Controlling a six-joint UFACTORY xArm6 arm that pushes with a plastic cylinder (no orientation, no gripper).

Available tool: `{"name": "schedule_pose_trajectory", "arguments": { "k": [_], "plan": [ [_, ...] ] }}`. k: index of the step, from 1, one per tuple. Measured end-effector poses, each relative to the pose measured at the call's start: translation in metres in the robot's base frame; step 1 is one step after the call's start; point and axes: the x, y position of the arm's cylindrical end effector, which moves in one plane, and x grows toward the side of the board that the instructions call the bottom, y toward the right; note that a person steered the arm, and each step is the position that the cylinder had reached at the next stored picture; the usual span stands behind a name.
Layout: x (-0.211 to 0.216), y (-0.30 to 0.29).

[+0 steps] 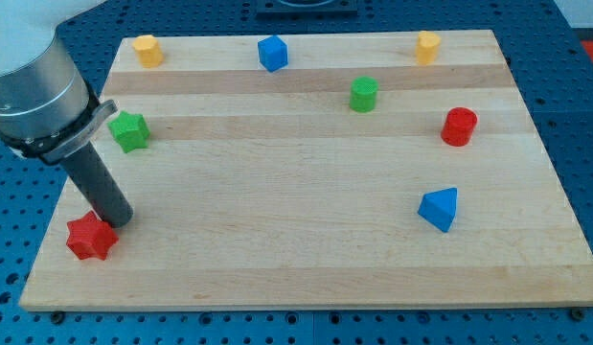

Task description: Move the green circle to the center

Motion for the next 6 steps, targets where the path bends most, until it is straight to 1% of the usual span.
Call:
{"name": "schedule_pose_trajectory", "arguments": {
  "k": [1, 2, 3, 4, 5, 6],
  "plan": [
    [-0.008, 0.003],
    [-0.023, 0.045],
    [-0.057, 0.122],
    [-0.060, 0.206],
    [-0.081, 0.263],
    [-0.115, 0.307]
  ]
}}
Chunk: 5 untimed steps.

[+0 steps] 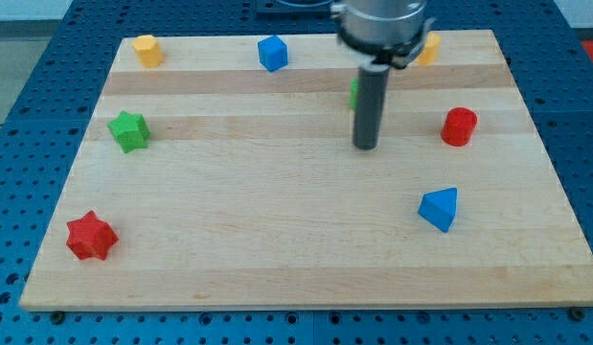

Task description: Move the green circle to the center

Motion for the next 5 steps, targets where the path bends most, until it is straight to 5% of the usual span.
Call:
{"name": "schedule_pose_trajectory", "arguments": {
  "k": [3, 5],
  "plan": [
    [-0.082, 0.033],
    [-0.049, -0.068]
  ]
}}
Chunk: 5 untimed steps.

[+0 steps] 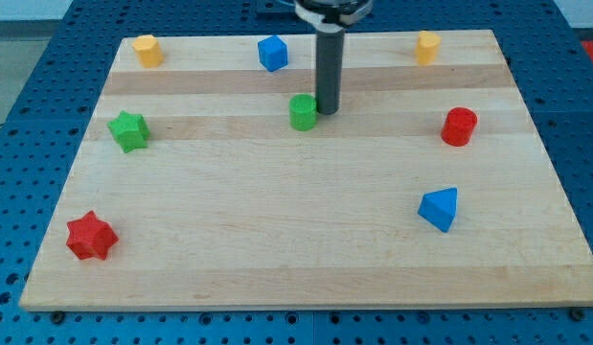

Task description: Move the green circle to the center

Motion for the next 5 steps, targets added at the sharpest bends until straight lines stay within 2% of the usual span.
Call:
{"name": "schedule_pose_trajectory", "arguments": {
  "k": [1, 2, 3, 4, 5],
  "plan": [
    [-0.036, 0.002],
    [-0.051, -0.017],
    [-0.006, -0.043],
    [0.038, -0.043],
    [0.025, -0.049]
  ]
}}
